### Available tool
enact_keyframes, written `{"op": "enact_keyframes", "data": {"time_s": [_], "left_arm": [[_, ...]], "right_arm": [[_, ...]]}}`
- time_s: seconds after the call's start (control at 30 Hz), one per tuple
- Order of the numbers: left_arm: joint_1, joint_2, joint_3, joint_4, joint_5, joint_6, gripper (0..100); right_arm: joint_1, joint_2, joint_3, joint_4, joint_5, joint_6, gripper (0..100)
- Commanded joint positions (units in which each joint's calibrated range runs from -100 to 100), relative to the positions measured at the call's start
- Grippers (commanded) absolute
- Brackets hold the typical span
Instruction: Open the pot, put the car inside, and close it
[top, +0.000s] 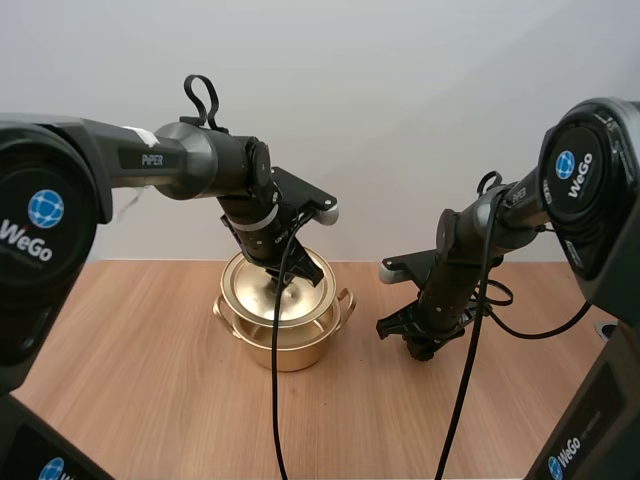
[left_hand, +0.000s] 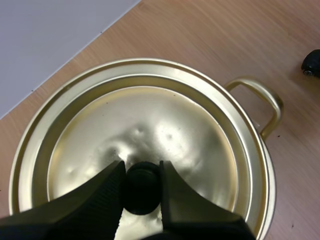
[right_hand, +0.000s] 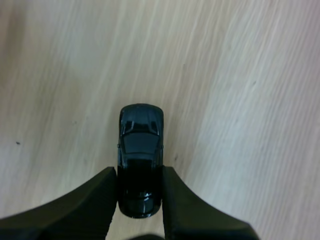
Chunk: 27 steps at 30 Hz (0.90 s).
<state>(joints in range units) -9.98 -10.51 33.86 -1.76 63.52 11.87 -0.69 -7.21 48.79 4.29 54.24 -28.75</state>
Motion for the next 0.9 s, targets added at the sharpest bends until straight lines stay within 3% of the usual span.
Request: {"op": "enact_keyframes", "data": {"time_s": [0.0, 0.13, 0.33, 0.47, 0.63, 0.87], "left_arm": [[0.42, -2.64, -0.91, 0.30, 0.00, 0.01, 0], [2.26, -5.55, -3.12, 2.27, 0.00, 0.01, 0], [6.68, -8.55, -5.68, 2.91, -0.17, 2.43, 0], [8.83, -10.59, -5.81, 2.46, -2.50, 3.58, 0], [10.43, -13.13, -8.02, -1.09, -7.13, 3.58, 0], [10.51, -16.25, -15.37, -9.68, -4.35, 3.58, 0]], "right_arm": [[0.05, -1.37, -1.38, 0.07, 0.61, 0.03, 0], [0.05, -5.15, -4.70, 0.07, 2.88, 0.03, 0], [0.05, -10.02, -11.63, 0.49, 7.21, -3.05, 0], [0.05, -10.83, -17.21, 5.60, 10.62, -6.90, 0], [2.03, -10.61, -21.91, 14.22, 16.10, -12.87, 0], [7.56, -8.51, -22.30, 14.91, 15.90, -12.99, 0]]}}
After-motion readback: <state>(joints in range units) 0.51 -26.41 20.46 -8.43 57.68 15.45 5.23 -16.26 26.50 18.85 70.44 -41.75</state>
